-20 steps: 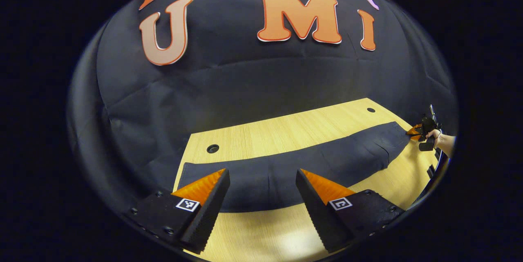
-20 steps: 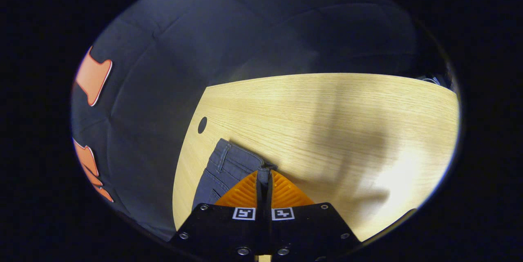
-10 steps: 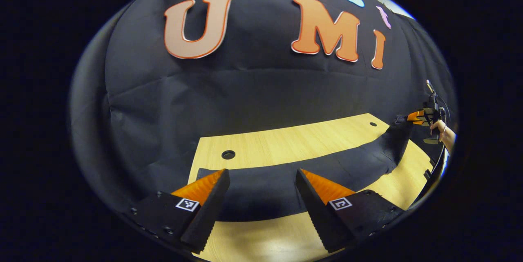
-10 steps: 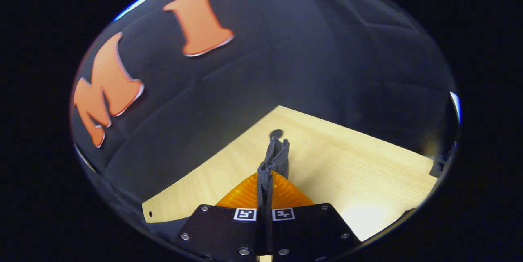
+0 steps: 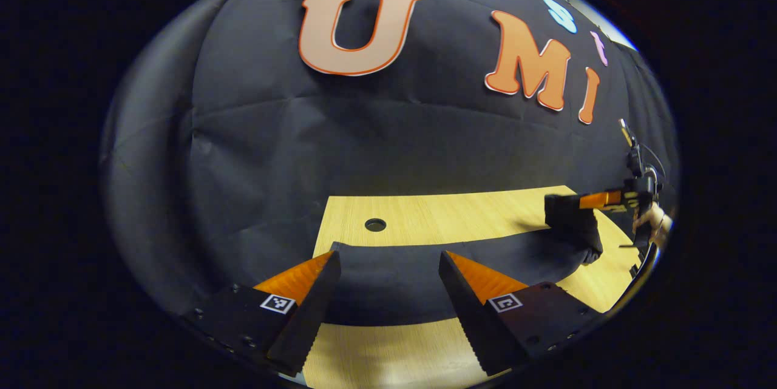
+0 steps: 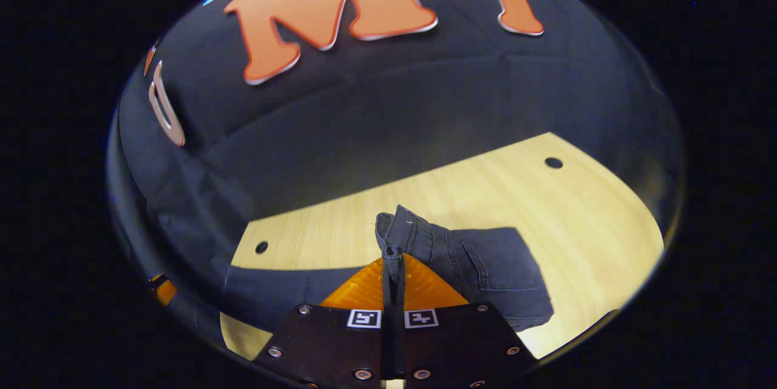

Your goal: Grasp the waist and the cuffs of the jeans and fold them to make the two legs overlap; first hold the waist and fold one-third of the jeans toward the cuffs, then hold the cuffs and fold the remaining one-third in the same direction to finish folding.

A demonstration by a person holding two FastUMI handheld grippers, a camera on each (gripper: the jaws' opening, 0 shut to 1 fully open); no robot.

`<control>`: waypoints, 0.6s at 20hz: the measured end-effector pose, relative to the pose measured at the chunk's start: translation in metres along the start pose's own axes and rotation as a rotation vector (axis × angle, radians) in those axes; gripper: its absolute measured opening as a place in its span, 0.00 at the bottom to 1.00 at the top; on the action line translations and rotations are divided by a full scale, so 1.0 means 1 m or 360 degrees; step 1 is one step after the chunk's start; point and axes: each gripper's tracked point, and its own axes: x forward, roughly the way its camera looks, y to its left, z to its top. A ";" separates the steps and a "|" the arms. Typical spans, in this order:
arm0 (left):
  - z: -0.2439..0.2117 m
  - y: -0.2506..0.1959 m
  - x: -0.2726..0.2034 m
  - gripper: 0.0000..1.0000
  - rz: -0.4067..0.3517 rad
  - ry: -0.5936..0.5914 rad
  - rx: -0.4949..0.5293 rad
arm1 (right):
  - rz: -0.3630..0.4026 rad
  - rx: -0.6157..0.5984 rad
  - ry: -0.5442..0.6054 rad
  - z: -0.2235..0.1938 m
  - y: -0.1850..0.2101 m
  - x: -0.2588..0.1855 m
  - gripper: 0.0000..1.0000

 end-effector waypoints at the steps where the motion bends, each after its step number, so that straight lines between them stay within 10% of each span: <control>1: -0.005 0.006 -0.001 0.99 0.0013 0.0007 -0.0036 | 0.0002 -0.0016 0.0024 0.002 0.001 -0.002 0.00; 7: -0.019 0.006 0.000 0.98 -0.0038 0.0005 -0.0278 | 0.0059 -0.0038 0.0262 -0.022 0.009 0.001 0.02; 11: -0.038 0.000 0.001 0.98 -0.0100 0.0034 -0.0758 | 0.0138 0.0019 0.0256 -0.025 0.021 -0.002 0.99; 12: -0.045 -0.002 0.003 0.98 -0.0120 0.0040 -0.1084 | 0.0156 0.0018 0.0228 -0.014 0.018 -0.008 0.99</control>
